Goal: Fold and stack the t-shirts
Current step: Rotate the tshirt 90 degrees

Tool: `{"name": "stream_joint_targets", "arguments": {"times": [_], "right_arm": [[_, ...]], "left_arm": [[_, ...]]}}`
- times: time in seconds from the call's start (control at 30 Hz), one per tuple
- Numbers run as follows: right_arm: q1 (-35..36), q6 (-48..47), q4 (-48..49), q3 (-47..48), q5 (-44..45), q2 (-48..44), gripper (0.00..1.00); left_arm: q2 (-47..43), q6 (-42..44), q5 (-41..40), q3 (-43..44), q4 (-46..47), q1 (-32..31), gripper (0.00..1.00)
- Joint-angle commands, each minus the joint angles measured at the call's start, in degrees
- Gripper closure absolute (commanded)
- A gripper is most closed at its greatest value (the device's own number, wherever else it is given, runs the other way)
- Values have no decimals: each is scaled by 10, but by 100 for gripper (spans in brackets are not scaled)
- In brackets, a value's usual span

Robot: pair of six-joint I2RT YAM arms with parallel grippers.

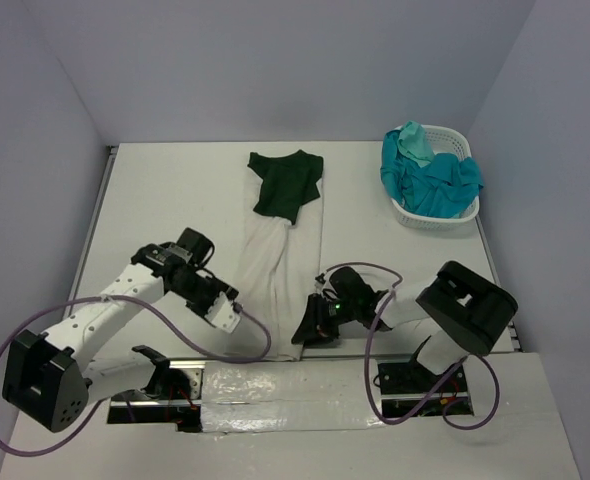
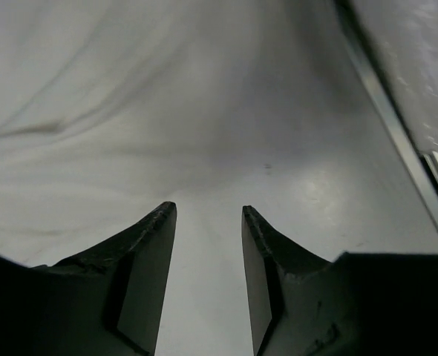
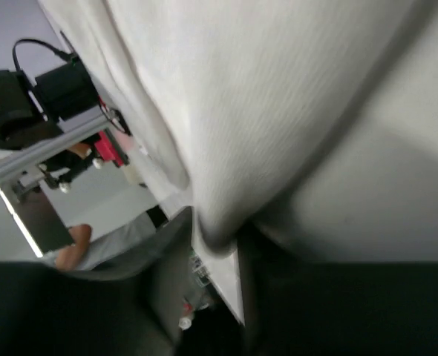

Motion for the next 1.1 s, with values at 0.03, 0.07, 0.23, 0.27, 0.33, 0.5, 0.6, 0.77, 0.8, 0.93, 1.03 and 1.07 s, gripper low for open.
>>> {"name": "stream_joint_targets", "arguments": {"times": [0.03, 0.07, 0.23, 0.27, 0.33, 0.5, 0.6, 0.77, 0.8, 0.93, 1.03, 1.07], "right_arm": [[-10, -126, -210, 20, 46, -50, 55], [-9, -133, -261, 28, 71, -92, 52], [-10, -148, -365, 42, 119, -195, 38], [-9, -148, -382, 54, 132, -205, 38], [1, -156, -424, 78, 158, -212, 43], [43, -171, -470, 186, 228, -216, 70], [31, -194, -439, 259, 248, -166, 69], [-22, -220, -387, 381, 207, 7, 59], [-26, -218, -374, 391, 197, 43, 59], [-33, -227, -372, 448, 193, 113, 58], [-36, -228, -374, 471, 184, 149, 57], [-37, -227, -367, 473, 179, 153, 57]], "left_arm": [[-45, 235, 5, -70, -75, -20, 41], [-73, 245, 14, -103, -67, -30, 39], [-117, 230, 12, -206, 81, -110, 35], [-107, 221, 13, -211, 92, -128, 35], [-91, 214, 15, -211, 95, -137, 36], [-45, 231, 1, -224, 115, -141, 39], [-31, 230, 3, -228, 128, -148, 39], [-17, 214, 22, -229, 137, -157, 50], [-16, 211, 24, -230, 139, -158, 56], [-11, 196, 27, -234, 147, -162, 65], [-13, 189, 27, -235, 148, -163, 68], [-14, 187, 27, -236, 149, -163, 69]]}}
